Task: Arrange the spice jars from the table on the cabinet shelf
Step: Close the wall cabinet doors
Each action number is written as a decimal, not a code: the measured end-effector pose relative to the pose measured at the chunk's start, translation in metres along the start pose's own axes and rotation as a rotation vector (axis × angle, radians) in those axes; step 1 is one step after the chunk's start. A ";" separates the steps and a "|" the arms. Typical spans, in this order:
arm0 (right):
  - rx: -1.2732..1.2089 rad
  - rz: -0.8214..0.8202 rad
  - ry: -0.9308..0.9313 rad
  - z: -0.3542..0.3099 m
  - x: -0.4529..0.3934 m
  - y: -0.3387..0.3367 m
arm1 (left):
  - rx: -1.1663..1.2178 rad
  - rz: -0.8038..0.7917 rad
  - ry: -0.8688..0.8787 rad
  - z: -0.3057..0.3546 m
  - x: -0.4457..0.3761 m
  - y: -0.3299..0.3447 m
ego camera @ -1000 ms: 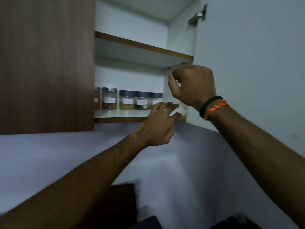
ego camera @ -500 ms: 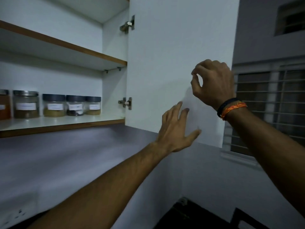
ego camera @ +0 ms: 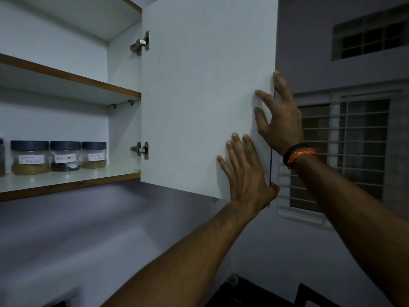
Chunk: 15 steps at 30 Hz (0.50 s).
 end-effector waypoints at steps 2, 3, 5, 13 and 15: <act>-0.101 0.056 0.021 -0.002 0.001 -0.004 | 0.002 0.000 0.023 -0.001 0.004 -0.004; -0.134 0.090 0.023 -0.004 0.001 -0.007 | 0.017 0.003 0.036 -0.003 0.007 -0.007; -0.207 0.174 0.014 -0.013 0.001 -0.014 | 0.046 0.025 0.063 -0.009 0.014 -0.017; -0.875 0.264 0.172 -0.061 0.007 -0.018 | 0.175 -0.025 0.137 -0.038 0.051 -0.076; -1.037 0.232 0.191 -0.082 0.006 -0.015 | 0.221 -0.039 0.158 -0.048 0.063 -0.095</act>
Point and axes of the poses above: each hand's wrist, its own x-axis away from the middle knuckle, its own y-axis out of the palm, z = x × y, the point moved 8 cm from there along -x, towards the middle knuckle, and after that the axes turned 2 degrees about -x, right-handed, at the moved point
